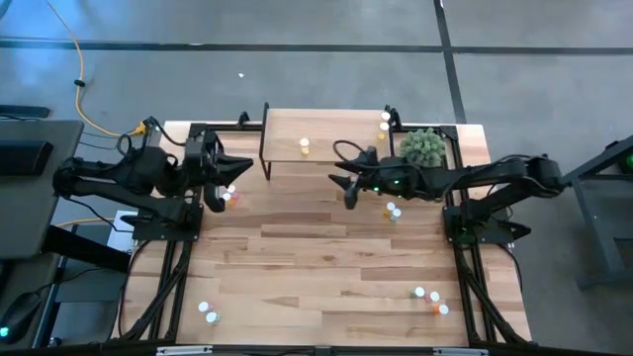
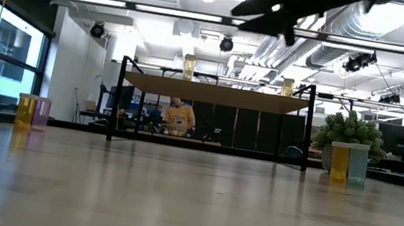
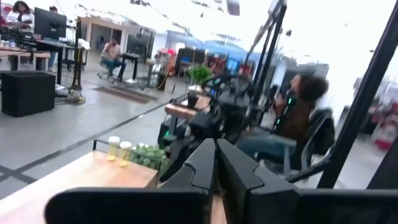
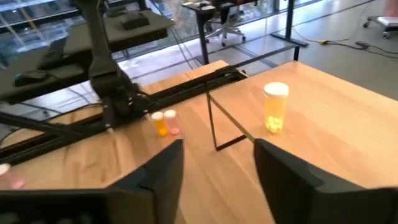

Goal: Pick and place medicine bottles onto shelf by color
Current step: Put the yellow pill bottle on the shelf aligned with the other yellow pill bottles

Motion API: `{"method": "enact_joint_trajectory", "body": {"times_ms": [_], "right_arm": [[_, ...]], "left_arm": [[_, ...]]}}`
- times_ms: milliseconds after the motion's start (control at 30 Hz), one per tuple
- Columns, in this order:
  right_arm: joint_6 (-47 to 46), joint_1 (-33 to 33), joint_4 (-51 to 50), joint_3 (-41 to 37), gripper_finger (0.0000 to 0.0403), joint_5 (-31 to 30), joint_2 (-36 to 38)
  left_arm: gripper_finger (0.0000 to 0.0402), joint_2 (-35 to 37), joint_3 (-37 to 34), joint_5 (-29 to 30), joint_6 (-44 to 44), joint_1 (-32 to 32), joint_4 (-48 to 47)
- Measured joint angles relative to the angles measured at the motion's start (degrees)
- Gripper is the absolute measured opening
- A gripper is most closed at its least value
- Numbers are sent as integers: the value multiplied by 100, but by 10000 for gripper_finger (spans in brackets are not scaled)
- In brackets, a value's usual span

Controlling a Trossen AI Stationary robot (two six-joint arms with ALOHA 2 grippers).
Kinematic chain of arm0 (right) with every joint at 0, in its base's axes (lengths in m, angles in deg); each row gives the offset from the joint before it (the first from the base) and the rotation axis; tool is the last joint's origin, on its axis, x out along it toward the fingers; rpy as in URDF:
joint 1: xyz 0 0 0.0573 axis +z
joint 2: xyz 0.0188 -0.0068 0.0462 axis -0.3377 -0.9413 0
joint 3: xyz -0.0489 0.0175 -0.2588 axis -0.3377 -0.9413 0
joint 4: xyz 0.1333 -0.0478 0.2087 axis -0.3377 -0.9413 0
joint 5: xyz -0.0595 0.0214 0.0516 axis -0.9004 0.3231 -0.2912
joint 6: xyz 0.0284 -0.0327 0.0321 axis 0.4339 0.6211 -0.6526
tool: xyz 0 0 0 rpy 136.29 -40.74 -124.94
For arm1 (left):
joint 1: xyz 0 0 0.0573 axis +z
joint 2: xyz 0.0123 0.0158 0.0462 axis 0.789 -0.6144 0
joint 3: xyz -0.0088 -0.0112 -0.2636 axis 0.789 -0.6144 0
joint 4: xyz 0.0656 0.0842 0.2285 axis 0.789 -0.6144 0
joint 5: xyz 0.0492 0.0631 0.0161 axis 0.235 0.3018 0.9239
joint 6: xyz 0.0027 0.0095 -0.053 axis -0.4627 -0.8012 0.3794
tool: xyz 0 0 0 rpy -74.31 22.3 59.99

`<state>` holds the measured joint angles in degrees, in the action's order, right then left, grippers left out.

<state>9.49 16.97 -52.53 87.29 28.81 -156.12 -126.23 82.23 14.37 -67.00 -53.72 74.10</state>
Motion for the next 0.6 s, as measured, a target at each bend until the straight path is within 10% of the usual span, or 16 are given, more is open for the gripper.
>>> {"method": "enact_joint_trajectory", "body": {"times_ms": [267, 600], "right_arm": [[161, -539, 52, 900, 299, -340, -1322], [228, -866, 870, 1500, 309, -300, -2569]], "left_arm": [[1, 384, -363, 40, 156, 2, 221], [0, 400, -363, 41, 170, 2, 185]]}}
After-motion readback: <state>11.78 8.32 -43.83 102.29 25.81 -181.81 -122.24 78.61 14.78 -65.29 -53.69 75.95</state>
